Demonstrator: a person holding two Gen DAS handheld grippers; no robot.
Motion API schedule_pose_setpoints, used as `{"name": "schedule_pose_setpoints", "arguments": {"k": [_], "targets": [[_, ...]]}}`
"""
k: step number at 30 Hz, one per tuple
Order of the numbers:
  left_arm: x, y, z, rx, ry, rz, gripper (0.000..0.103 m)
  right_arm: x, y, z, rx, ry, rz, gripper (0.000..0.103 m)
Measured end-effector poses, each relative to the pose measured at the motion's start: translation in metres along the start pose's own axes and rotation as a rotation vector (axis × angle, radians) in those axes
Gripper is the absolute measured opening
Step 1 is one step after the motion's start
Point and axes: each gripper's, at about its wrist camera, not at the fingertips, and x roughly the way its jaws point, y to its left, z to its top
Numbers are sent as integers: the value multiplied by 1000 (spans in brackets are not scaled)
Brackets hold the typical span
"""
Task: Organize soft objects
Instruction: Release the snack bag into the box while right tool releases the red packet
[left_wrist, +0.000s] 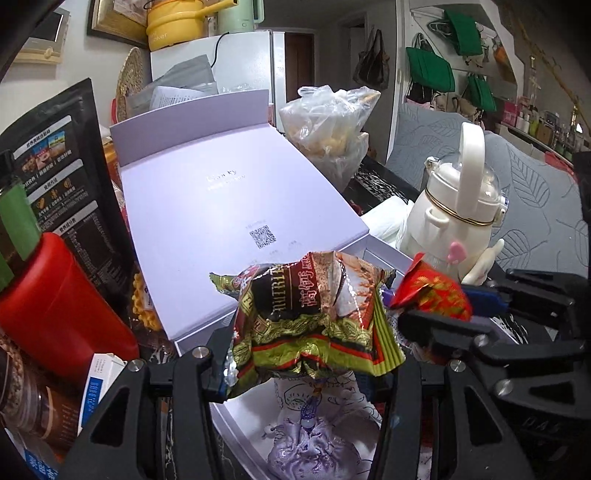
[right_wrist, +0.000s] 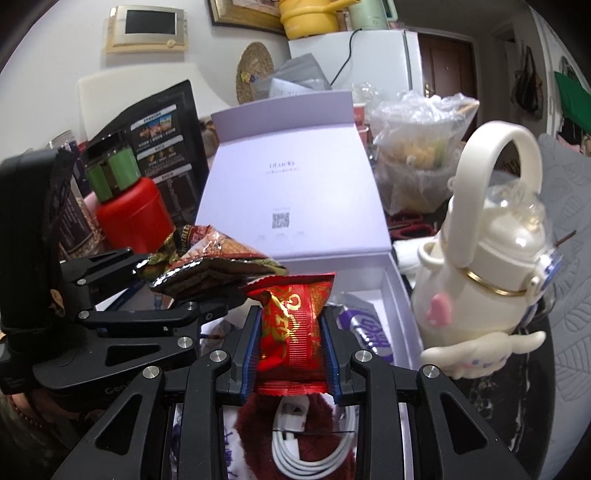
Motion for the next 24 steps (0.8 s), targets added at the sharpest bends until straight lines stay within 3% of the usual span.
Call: {"name": "schedule_pose_setpoints", "arguments": {"k": [24], "targets": [[27,1,-5,-13,130,-19,49,30,-11,-12,17,150,-37,31]]}}
